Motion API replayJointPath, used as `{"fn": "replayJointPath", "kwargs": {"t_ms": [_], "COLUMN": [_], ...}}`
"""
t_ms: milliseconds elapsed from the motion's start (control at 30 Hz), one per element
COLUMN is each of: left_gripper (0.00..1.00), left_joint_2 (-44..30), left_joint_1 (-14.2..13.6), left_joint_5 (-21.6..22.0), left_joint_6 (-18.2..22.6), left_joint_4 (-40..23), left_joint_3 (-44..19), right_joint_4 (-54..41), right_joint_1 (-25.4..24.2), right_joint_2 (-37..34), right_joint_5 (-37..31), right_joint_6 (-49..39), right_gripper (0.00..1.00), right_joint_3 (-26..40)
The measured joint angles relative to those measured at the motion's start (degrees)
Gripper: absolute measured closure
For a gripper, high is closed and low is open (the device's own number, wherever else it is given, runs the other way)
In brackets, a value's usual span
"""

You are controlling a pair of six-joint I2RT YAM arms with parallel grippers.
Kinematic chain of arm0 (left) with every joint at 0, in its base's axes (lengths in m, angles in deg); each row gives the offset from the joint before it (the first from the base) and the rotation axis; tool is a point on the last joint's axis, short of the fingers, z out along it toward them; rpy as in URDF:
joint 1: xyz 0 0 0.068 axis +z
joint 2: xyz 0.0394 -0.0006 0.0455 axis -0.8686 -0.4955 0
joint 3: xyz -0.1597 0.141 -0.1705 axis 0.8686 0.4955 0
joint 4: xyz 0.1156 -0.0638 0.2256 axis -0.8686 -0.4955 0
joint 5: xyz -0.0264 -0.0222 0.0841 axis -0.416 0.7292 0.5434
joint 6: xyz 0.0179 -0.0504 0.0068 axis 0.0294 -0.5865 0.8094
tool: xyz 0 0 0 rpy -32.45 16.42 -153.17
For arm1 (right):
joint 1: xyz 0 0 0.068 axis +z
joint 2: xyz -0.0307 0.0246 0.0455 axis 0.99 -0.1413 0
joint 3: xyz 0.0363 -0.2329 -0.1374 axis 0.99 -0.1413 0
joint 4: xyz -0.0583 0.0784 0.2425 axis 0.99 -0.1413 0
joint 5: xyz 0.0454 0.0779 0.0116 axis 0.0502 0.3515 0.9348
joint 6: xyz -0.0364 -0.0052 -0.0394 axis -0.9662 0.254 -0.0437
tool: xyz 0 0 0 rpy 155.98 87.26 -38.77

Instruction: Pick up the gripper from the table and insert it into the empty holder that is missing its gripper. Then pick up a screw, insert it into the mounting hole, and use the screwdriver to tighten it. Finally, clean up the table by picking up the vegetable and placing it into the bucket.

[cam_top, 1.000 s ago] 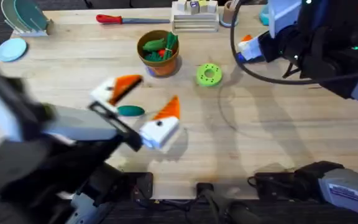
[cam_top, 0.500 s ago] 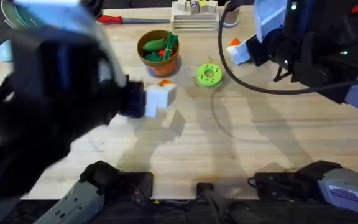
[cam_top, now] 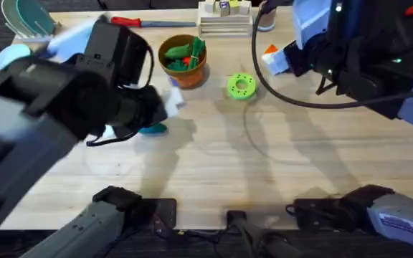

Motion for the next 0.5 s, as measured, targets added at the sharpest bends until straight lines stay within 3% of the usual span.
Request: {"fn": "replayJointPath", "kwargs": {"t_ms": [67, 133, 300, 500], "left_gripper": [0.008, 0.007, 0.008, 0.008], "left_joint_2": [-2.51, -4.34, -8.27, -14.24], "left_joint_1": [3.46, 5.79, 8.7, 9.14], "left_joint_5": [0.01, 0.01, -0.02, -0.18], "left_joint_6": [-7.89, -13.26, -20.71, -27.63], "left_joint_4": [-2.57, -2.9, -2.4, -2.24], "left_joint_3": [0.0, 0.0, 0.0, 0.0], "right_joint_4": [0.0, 0.0, -0.02, 0.0], "right_joint_1": [0.0, 0.0, 0.0, 0.0], "right_joint_2": [0.0, 0.0, 0.0, 0.0], "right_joint_5": [0.0, 0.0, 0.0, 0.0], "right_joint_6": [0.0, 0.0, 0.0, 0.0], "right_gripper": [0.01, 0.01, 0.009, 0.01], "right_joint_3": [0.0, 0.0, 0.0, 0.0]}}
